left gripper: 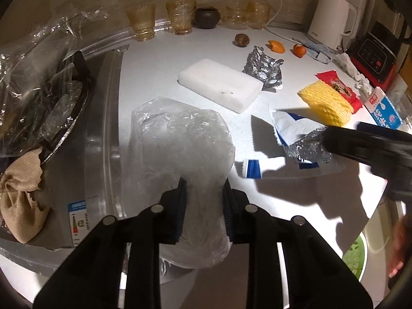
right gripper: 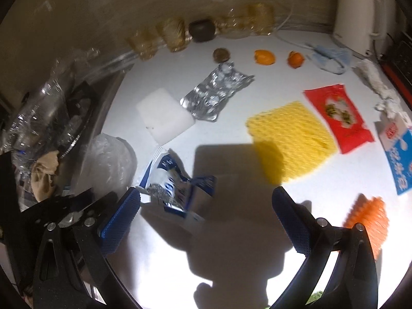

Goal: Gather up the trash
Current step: 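Grasp the clear plastic bag with the left gripper while the right gripper grasps the blue-white paper wrapper, then carry both items over the green basket and open both grippers to drop them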

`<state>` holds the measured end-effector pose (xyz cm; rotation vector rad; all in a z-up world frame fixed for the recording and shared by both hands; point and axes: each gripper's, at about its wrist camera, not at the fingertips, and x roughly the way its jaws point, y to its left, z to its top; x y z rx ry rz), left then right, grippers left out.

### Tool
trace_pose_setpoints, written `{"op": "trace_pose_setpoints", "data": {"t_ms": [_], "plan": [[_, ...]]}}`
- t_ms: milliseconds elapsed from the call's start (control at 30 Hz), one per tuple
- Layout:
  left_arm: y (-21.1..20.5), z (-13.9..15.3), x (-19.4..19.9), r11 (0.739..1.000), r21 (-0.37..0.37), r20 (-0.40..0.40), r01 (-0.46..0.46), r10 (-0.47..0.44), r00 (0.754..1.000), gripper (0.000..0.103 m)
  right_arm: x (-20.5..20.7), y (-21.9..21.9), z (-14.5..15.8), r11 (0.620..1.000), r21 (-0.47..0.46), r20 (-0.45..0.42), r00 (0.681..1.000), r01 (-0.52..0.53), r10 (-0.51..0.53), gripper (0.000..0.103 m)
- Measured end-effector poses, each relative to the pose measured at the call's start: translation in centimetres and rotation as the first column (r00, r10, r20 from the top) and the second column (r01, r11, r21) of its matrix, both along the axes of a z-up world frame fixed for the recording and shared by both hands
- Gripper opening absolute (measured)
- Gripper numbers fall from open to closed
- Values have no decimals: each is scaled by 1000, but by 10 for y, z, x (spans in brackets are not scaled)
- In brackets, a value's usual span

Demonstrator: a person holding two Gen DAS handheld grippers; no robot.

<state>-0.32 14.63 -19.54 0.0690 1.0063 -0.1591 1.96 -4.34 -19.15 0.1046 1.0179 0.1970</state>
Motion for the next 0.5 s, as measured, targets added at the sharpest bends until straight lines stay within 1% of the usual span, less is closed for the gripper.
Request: {"op": "trace_pose_setpoints", "data": {"t_ms": [67,133,167,233,267,300,333,367,400,467,500], "plan": [[3,4,-5,1000,-10,10,9,-9,1000,24,7,7,-9,1000,-10,-22,1000,-1,0,99],[6,10,-10,1000,-16,21,20,-20,1000,23,11,10,-15,1000,-9,-33,999,-6,6,85],[6,13,-12,1000,-15,28,28,-27,999,23,15,12,-20,1000,-14,-46,999,-9,8,80],[6,20,-17,999,-10,41,42,-42,998,23,19,15,-27,1000,-23,-68,998,-14,12,57],[7,24,-20,999,-8,51,51,-50,997,23,20,14,-27,999,-33,-62,998,-15,13,54],[8,27,-22,998,-9,58,56,-56,997,23,20,15,-27,999,-42,-56,998,-18,16,40],[9,30,-24,998,-11,63,60,-59,996,23,20,15,-26,999,-35,-59,998,-26,24,23],[9,32,-26,998,-17,66,68,-67,996,23,19,14,-27,999,-20,-64,998,-30,29,15],[10,34,-27,997,-21,67,75,-73,995,23,18,13,-26,999,2,-68,997,-33,33,13],[9,38,-31,996,-24,71,87,-85,994,23,12,11,-23,1000,5,-59,998,-30,31,10],[8,40,-34,995,-17,74,96,-94,993,23,9,10,-22,1000,6,-56,998,-31,31,6]]}}
